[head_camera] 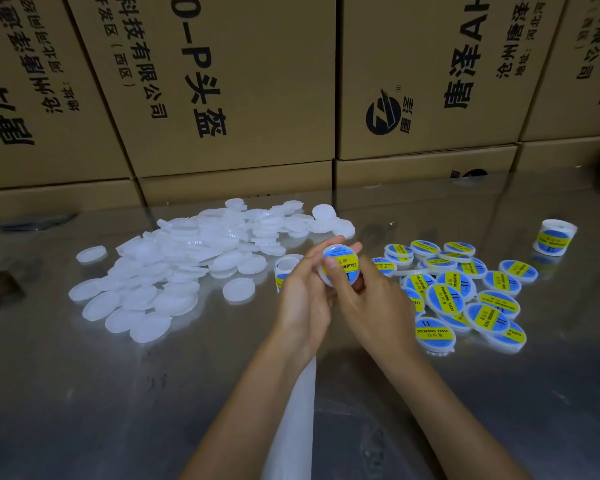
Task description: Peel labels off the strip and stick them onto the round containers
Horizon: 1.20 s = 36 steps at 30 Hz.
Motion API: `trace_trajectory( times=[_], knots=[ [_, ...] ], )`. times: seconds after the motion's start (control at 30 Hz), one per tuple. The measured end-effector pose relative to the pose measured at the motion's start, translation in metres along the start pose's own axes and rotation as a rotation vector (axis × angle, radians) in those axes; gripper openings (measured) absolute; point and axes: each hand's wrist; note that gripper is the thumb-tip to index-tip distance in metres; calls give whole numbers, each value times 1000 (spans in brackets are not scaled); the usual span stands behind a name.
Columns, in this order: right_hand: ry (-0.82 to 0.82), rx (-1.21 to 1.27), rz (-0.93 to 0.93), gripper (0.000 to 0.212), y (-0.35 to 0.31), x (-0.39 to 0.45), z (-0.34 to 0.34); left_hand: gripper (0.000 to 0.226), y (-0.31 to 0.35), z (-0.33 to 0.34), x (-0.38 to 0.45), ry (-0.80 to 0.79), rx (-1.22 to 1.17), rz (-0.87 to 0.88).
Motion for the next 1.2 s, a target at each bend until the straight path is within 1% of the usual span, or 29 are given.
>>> trace_trajectory(
  times=[0.1,0.17,0.23,0.3,0.37,0.4,0.47,0.53,0.6,0.73,0.77,0.8,0.87,0.97,1.03,1.13,1.2],
  knots=[
    [19,-1,5,58,1,1,-1,35,0,1,-1,-8,33,-14],
    [23,-16,1,60,3,2,-1,35,2,0,0,-2,59,-26],
    [25,-2,7,53,5,2,0,33,3,-4,0,18,129,-18],
    [22,43,19,45,7,2,2,31,4,-12,0,70,313,52],
    [12,89,22,47,10,3,3,34,7,-22,0,127,536,133],
    [1,142,21,49,11,3,4,35,9,-25,0,136,589,151],
    [-2,334,43,53,11,4,3,34,13,-30,-1,140,562,151],
    [13,529,87,52,7,6,2,33,14,-31,-2,166,482,151],
    [-29,596,79,45,4,6,2,30,14,-33,-2,206,416,159],
    [-151,568,-28,34,3,0,4,30,19,-38,-2,254,329,183],
    [-164,544,-51,33,3,-1,5,30,20,-39,-2,258,327,192],
    [-171,522,-69,36,3,-1,5,29,21,-39,-3,262,334,199],
    [-161,497,-73,45,3,-1,4,26,22,-39,-3,258,354,201],
    [-132,429,-87,50,5,2,0,18,20,-38,-3,269,377,180],
    [-126,378,-114,54,7,2,-1,21,20,-38,-3,286,403,171],
    [-119,310,-147,53,9,-1,0,28,21,-39,-4,303,463,168],
    [-91,271,-160,48,11,-1,0,23,21,-39,-3,274,499,151]
  ],
)
Point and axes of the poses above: each hand's wrist, its own x-axis towards the middle knuckle, its own z-axis out of the palm, y = z × x, and after that the axes turned 15 degrees about -z, right-handed
